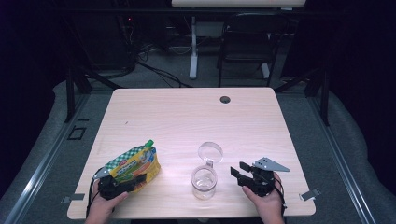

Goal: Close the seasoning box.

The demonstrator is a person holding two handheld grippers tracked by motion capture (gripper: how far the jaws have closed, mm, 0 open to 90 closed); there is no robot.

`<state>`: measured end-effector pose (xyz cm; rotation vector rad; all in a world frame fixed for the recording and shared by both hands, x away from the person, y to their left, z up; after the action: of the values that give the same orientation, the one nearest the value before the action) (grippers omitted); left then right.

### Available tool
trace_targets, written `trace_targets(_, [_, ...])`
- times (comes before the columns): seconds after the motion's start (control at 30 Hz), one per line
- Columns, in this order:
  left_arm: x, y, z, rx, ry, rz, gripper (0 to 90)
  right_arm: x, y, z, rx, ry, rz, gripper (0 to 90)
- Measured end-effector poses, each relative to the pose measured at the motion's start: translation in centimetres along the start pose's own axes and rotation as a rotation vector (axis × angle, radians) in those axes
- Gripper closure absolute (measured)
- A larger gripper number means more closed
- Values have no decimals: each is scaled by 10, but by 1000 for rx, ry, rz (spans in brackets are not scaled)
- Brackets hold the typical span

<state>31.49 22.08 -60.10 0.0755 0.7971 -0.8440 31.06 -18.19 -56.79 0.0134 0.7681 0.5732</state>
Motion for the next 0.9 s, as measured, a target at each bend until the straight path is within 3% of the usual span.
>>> trace_targets(0.9, [-7,-8,6,34,12,14,605,-1,0,0,-5,-5,-4,519])
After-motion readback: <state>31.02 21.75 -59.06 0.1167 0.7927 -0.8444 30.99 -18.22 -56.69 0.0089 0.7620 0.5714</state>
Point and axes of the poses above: each handheld gripper's, and its own axes: x roughly forward along the jaws, z roughly out of its top, y roughly to its left, the point moved 6 cm from there along x, roughly forward along the jaws, and after that the axes turned 12 degrees about y, right-handed, at the moved point
